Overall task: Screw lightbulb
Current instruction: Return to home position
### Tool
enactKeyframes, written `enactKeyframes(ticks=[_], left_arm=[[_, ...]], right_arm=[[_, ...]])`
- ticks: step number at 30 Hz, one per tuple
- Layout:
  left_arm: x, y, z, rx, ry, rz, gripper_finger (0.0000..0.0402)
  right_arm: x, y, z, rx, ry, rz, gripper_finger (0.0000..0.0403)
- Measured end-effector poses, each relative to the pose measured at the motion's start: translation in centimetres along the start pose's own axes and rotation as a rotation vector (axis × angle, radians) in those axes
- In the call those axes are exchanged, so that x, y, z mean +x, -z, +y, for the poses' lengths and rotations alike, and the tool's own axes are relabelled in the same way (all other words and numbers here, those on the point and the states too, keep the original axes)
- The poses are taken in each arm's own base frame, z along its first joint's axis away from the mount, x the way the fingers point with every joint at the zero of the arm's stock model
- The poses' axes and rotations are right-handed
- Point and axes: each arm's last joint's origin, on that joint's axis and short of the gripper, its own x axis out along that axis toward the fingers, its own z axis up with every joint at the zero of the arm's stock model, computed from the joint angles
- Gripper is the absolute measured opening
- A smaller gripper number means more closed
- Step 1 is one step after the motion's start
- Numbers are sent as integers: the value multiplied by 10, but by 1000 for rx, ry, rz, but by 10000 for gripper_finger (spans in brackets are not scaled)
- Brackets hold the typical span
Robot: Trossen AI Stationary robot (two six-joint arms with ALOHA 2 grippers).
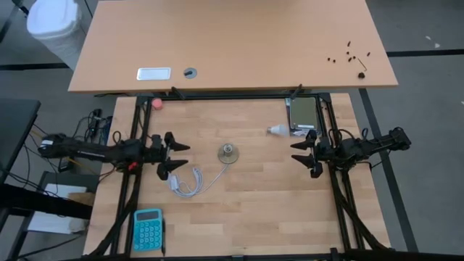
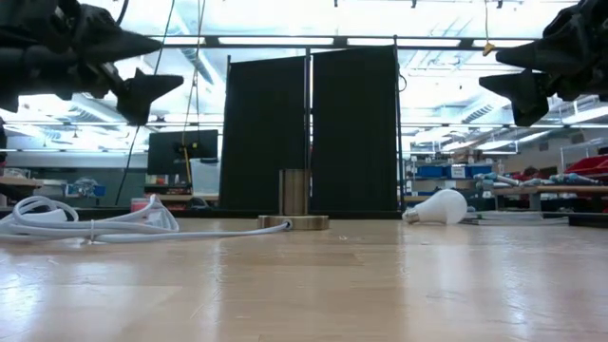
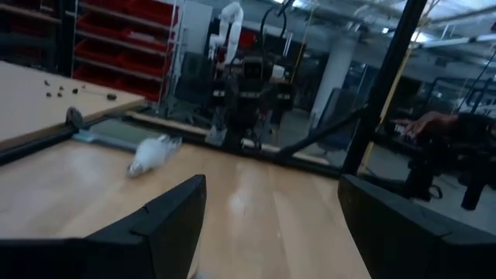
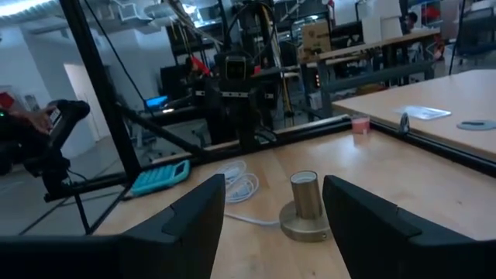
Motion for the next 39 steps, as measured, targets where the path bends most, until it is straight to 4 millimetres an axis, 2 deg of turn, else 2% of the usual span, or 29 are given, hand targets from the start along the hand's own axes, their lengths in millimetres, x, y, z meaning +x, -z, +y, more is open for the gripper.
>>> enactKeyframes(ticks=[17,25,39], left_arm=[[-25,16,6,15,-54,198,298],[-31,7,4,6,-17,98,298],[-31,7,4,7,-18,100,298]], right_arm=[[0,0,0,-2,1,4,230],[0,1,0,-2,1,5,229],[1,0,-4,-6,46,-5,229]])
